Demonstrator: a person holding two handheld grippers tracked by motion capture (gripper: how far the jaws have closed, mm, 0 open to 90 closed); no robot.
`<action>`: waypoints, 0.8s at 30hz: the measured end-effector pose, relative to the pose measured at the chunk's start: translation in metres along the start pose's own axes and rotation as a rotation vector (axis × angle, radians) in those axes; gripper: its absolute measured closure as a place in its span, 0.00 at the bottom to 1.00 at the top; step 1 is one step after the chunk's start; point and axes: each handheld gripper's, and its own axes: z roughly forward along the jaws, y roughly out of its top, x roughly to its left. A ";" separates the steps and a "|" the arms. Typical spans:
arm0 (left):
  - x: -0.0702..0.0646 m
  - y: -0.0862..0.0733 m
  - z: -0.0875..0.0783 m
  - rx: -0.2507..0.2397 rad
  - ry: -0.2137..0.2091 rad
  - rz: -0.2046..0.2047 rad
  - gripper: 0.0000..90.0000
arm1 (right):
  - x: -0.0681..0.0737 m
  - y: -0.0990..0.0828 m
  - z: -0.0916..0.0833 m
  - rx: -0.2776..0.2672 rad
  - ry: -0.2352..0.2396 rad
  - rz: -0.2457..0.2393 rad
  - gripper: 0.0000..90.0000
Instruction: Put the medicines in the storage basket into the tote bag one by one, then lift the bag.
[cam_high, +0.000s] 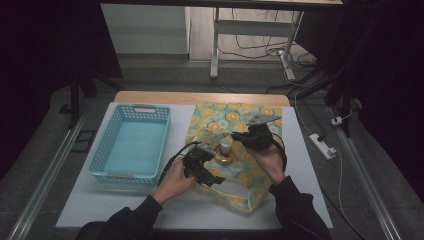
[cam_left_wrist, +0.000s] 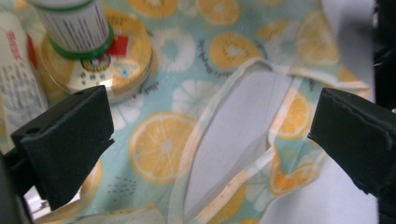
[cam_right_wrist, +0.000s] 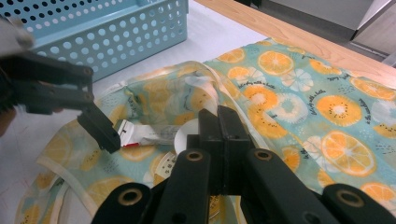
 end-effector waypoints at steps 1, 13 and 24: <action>0.000 -0.001 0.002 0.010 0.004 0.000 0.00 | 0.000 0.000 0.000 0.000 0.000 0.001 1.00; 0.009 -0.014 0.030 0.082 0.061 0.020 0.00 | 0.000 0.000 0.001 0.003 0.001 -0.001 1.00; 0.006 -0.012 0.040 0.150 0.165 0.070 0.01 | 0.001 0.000 0.002 0.004 0.001 0.003 1.00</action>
